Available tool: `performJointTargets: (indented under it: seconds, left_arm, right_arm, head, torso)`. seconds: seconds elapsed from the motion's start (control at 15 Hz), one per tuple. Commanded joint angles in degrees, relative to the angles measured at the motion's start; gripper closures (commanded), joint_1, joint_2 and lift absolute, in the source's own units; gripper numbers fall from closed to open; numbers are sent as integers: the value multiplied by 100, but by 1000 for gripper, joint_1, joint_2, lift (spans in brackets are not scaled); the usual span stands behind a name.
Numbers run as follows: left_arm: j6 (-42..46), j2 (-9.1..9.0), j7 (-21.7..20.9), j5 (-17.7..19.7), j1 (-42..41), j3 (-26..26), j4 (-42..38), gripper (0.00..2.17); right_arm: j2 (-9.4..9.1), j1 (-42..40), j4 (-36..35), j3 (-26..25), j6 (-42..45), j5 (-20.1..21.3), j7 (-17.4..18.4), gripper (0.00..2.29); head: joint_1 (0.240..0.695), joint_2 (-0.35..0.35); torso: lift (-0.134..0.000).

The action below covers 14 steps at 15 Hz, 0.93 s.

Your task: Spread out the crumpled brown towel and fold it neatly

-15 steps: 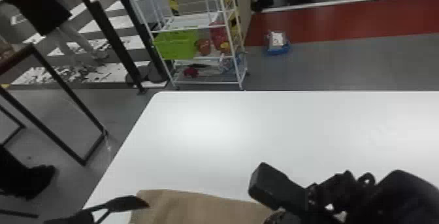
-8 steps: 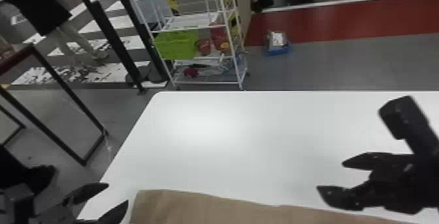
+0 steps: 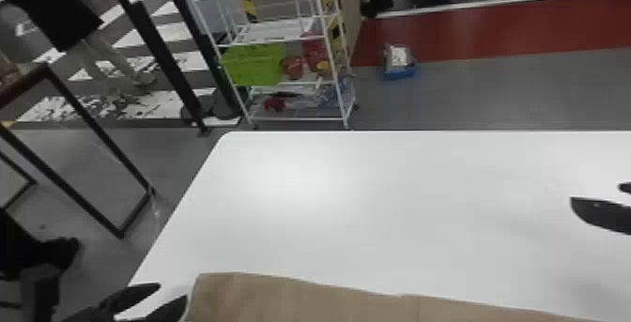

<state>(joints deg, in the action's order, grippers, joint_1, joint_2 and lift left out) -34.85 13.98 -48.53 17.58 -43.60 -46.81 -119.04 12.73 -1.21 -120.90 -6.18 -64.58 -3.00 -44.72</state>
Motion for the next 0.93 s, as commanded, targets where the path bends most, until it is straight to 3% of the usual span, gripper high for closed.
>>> performJointTargets:
  seconds: [0.0, 0.53, 0.87]
  left_arm:
    - [-132, 26, -25, 18, 1, -30, -32, 265]
    - [-940, 228, 89, -527, 282, 348, 232, 265]
    - [-1345, 307, -113, -501, 308, 374, 250, 265]
  right_arm:
    - [-34, 183, 278, -419, 204, -209, 16, 87]
    - [-43, 86, 208, -876, 186, -473, -37, 87]
    - [-34, 7, 111, -912, 186, -482, -28, 83]
  head:
    - [695, 350]
    - [695, 350]
    - [695, 350]
  torso:
    - [-122]
    - [-122]
    - [-122]
